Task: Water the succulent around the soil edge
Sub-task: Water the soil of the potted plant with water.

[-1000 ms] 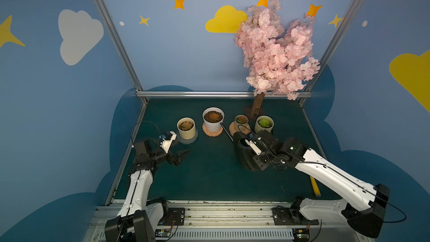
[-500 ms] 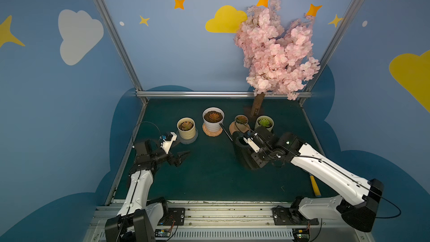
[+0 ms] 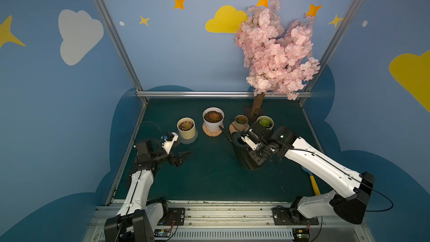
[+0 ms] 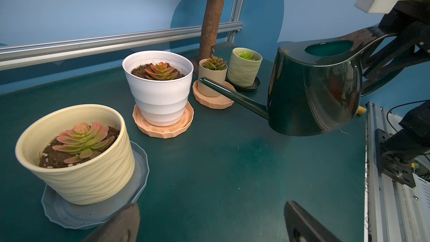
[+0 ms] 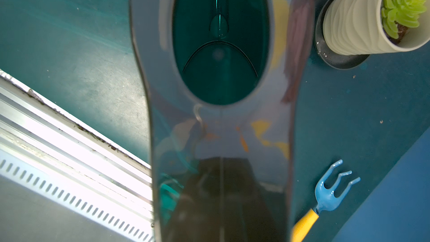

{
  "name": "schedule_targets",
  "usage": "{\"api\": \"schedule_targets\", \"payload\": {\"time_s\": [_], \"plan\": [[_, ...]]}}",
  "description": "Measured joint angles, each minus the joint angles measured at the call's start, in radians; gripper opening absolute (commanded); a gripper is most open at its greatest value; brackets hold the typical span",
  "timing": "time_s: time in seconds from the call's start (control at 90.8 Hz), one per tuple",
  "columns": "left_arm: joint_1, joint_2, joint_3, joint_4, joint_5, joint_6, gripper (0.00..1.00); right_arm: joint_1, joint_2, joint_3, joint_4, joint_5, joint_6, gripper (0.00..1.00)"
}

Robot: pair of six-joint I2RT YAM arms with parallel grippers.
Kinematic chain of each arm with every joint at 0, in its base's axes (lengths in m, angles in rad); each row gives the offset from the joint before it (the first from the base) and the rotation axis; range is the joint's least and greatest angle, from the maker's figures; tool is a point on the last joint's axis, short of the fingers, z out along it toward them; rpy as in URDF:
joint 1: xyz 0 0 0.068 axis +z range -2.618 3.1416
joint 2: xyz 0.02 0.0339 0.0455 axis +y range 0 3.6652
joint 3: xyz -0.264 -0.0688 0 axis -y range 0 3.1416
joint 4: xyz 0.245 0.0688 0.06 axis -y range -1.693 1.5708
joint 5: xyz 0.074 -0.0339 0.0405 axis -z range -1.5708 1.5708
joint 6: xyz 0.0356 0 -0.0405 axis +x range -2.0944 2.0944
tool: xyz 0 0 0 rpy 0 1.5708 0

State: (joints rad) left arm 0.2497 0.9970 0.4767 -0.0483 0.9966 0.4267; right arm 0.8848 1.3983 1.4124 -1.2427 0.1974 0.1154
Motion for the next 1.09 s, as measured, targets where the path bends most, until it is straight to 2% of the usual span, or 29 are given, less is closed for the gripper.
{"api": "schedule_targets", "payload": {"time_s": [1.09], "plan": [[-0.031,0.014,0.000,-0.003,-0.029,0.017,1.00,0.000,0.189,0.253,-0.182,0.004,-0.026,0.00]]}}
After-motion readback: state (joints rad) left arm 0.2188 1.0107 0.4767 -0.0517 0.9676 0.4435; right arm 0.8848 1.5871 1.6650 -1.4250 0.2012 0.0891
